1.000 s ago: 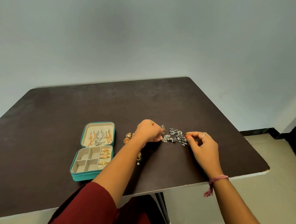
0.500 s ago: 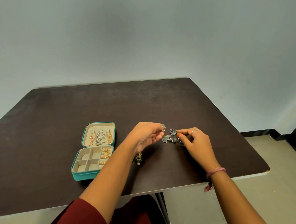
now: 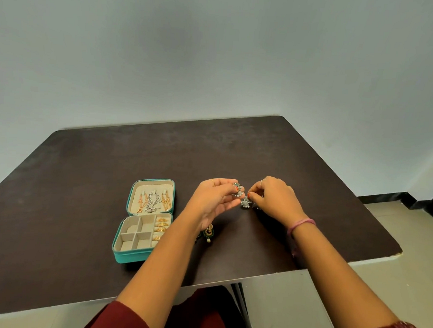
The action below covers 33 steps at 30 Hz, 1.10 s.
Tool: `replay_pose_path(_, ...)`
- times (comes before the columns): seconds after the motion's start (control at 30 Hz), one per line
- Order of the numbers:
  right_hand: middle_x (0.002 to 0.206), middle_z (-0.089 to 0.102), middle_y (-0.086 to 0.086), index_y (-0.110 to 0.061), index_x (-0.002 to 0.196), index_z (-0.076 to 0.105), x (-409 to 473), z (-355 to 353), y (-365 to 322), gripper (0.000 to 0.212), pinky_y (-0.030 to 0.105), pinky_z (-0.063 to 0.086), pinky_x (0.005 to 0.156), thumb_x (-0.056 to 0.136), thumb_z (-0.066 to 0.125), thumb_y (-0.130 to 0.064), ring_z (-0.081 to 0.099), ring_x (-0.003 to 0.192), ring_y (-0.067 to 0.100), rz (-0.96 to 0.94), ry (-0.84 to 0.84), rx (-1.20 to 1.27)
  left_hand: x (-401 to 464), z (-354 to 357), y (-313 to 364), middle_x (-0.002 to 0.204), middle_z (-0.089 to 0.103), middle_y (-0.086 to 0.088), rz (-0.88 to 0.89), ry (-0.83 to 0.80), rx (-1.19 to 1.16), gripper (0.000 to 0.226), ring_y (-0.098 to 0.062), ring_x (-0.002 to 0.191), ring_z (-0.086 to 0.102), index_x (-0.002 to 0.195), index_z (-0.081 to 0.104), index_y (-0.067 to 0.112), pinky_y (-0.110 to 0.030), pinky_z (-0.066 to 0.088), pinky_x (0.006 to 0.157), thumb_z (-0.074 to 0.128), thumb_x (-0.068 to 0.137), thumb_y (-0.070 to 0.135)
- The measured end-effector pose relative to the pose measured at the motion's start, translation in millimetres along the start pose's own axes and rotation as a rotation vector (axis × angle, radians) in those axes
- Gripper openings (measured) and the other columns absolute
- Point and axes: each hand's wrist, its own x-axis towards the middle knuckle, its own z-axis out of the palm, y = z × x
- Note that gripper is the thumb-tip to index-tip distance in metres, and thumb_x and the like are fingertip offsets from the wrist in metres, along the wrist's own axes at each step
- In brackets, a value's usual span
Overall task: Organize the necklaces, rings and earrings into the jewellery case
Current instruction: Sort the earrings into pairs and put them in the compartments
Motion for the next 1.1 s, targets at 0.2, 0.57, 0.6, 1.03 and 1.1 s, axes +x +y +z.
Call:
replay_pose_path(0.2,0.084,0.061,-0.009,-0.020,0.093,0.068,-8.8,-10.4,-2.7,0.010,0.004,0.039,0.062,0.092,0.058,-0.018,0.058,0.067,0.000,0.000,0.170,0.430,-6.8,1.8,1.2,0.093,0.071,-0.008,0.109,-0.033,0.037,0.021,-0.013,0.079,0.069,0.109,0.063,0.003,-0.024,0.057,0.073,0.060,0.089,-0.001)
replay_pose_path(0.57,0.087,0.073,0.005,-0.006,0.106,0.064,-48.5,-31.6,-16.1,0.017,0.014,0.051,0.057,0.093,0.054,-0.004,0.067,0.070,0.005,0.139,-0.042,1.436,-25.4,7.6,-3.4,0.095,0.070,-0.008,0.227,-0.043,0.127,0.017,-0.013,0.084,0.066,0.106,0.065,0.007,-0.026,0.056,0.079,0.059,0.091,0.003)
replay_pose_path(0.6,0.091,0.073,0.006,-0.006,0.107,0.063,-50.3,-31.8,-15.9,0.018,0.014,0.052,0.058,0.093,0.053,-0.003,0.066,0.071,0.005,0.156,-0.058,1.491,-27.1,7.4,-4.2,0.095,0.070,-0.008,0.240,-0.038,0.128,0.016,-0.013,0.084,0.066,0.105,0.065,0.007,-0.027,0.056,0.079,0.059,0.091,0.004)
replay_pose_path(1.03,0.099,0.071,0.013,-0.004,0.108,0.066,-68.7,-33.9,-21.0,0.025,0.020,0.056,0.066,0.091,0.049,0.004,0.067,0.077,0.012,0.248,-0.126,1.793,-41.4,13.9,-11.7,0.094,0.070,-0.010,0.270,0.002,0.075,0.017,-0.015,0.085,0.066,0.103,0.062,0.004,-0.026,0.057,0.076,0.066,0.088,0.009)
replay_pose_path(1.1,0.097,0.071,0.014,-0.002,0.105,0.067,-70.1,-34.1,-21.4,0.023,0.020,0.056,0.066,0.091,0.049,0.003,0.067,0.075,0.012,0.253,-0.125,1.821,-42.3,12.9,-11.9,0.099,0.071,-0.013,0.268,0.017,0.076,0.017,-0.016,0.089,0.067,0.102,0.063,0.005,-0.026,0.058,0.075,0.067,0.087,0.010)
